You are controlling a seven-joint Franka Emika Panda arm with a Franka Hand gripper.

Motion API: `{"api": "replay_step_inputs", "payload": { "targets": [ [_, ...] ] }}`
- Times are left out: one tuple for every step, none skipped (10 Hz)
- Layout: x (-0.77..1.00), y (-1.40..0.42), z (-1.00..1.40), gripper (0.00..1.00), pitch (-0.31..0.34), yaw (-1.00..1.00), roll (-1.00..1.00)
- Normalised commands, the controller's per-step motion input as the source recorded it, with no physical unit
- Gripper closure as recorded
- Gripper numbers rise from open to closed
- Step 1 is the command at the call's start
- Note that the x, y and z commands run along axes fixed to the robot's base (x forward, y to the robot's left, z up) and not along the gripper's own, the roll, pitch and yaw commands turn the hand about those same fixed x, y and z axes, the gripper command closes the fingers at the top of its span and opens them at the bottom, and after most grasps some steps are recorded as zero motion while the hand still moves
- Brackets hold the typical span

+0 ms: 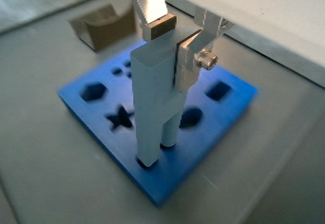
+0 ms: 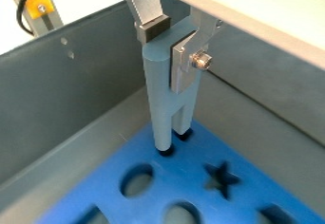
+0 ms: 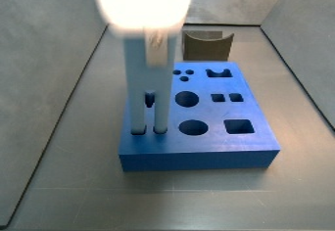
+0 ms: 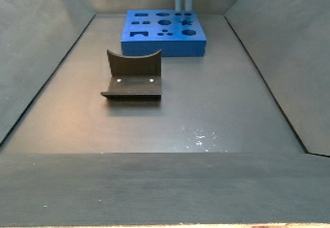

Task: Pick up the square-circle object. Move up. Place the square-circle object on the fixture. Regrasp the square-circle object. Move to above the board. Insert the square-circle object.
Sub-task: Insert the square-circle object.

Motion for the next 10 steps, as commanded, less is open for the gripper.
{"api": "replay_step_inputs", "payload": {
  "targets": [
    [0.0, 0.0, 0.0, 1.0, -0.003, -0.09, -0.07],
    [-0.02, 0.13, 0.0, 1.0, 0.0, -0.19, -0.07],
    [0.0, 0.27, 0.0, 1.0, 0.0, -0.11, -0.06],
    [0.0, 0.25, -0.01, 1.0, -0.003, -0.07, -0.05],
    [0.0, 0.19, -0.07, 1.0, -0.114, -0.06, -0.09],
    [-0.15, 0.12, -0.15, 1.0, -0.229, 0.0, -0.08],
    [-0.38, 0.14, -0.26, 1.0, -0.397, 0.0, -0.07],
    [-0.52, 0.0, -0.38, 1.0, -0.474, 0.05, -0.03],
    [-0.59, -0.07, -0.37, 1.0, -0.423, 0.13, 0.0],
    [-0.49, -0.04, -0.29, 1.0, -0.309, 0.17, -0.05]
  ]
}}
